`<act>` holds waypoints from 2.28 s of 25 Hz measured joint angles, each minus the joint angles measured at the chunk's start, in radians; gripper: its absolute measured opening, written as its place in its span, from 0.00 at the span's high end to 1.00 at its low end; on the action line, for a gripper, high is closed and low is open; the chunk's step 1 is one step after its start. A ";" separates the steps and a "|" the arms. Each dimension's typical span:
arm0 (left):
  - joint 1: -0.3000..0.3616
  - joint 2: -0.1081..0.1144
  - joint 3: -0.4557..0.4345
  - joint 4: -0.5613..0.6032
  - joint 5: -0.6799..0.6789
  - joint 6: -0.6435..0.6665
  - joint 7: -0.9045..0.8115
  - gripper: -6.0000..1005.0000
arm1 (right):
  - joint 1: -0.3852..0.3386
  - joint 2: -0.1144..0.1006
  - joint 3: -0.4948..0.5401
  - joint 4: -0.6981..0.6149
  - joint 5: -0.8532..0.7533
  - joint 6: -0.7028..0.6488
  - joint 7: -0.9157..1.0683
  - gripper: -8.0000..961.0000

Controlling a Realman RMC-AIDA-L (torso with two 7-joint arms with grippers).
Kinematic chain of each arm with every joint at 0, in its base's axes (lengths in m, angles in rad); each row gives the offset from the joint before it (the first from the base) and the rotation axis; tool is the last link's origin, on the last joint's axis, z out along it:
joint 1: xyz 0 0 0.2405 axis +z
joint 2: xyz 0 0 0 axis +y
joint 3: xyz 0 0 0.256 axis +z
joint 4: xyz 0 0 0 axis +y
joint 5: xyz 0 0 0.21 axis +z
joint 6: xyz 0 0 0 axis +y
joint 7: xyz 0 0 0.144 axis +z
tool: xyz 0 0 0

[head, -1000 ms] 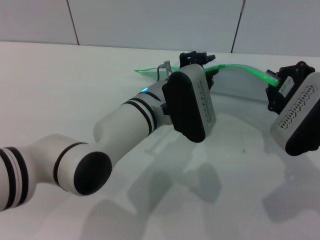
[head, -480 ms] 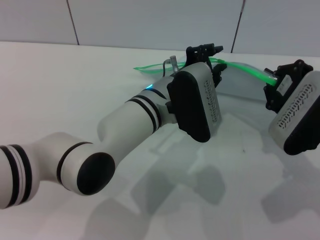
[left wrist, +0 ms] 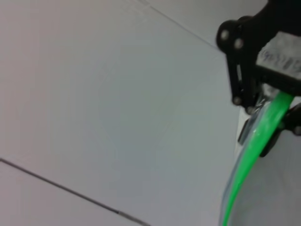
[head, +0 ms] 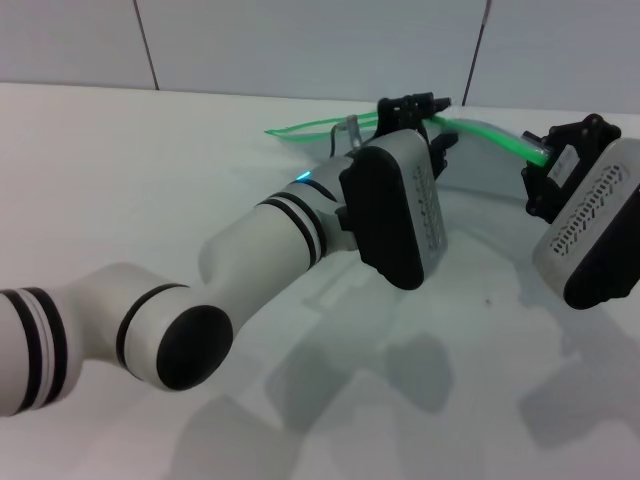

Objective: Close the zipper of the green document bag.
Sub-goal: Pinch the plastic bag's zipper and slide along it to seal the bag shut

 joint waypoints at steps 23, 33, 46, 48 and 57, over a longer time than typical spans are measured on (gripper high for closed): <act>0.004 -0.001 0.015 -0.001 -0.009 0.000 -0.001 0.93 | -0.001 0.000 0.004 0.004 0.000 0.000 0.000 0.89; 0.016 0.000 0.007 0.016 -0.028 0.000 -0.001 0.93 | -0.006 0.000 0.003 0.001 0.000 0.000 0.000 0.88; 0.037 0.004 0.006 0.069 -0.086 0.011 -0.001 0.94 | -0.018 0.000 0.017 -0.009 0.000 0.000 0.000 0.86; 0.043 0.004 0.004 0.077 -0.094 0.016 -0.001 0.94 | -0.024 0.000 0.024 -0.017 0.000 0.000 0.000 0.86; 0.074 0.007 -0.025 0.117 -0.131 0.039 -0.001 0.94 | -0.045 0.002 0.051 -0.031 -0.004 0.002 0.000 0.85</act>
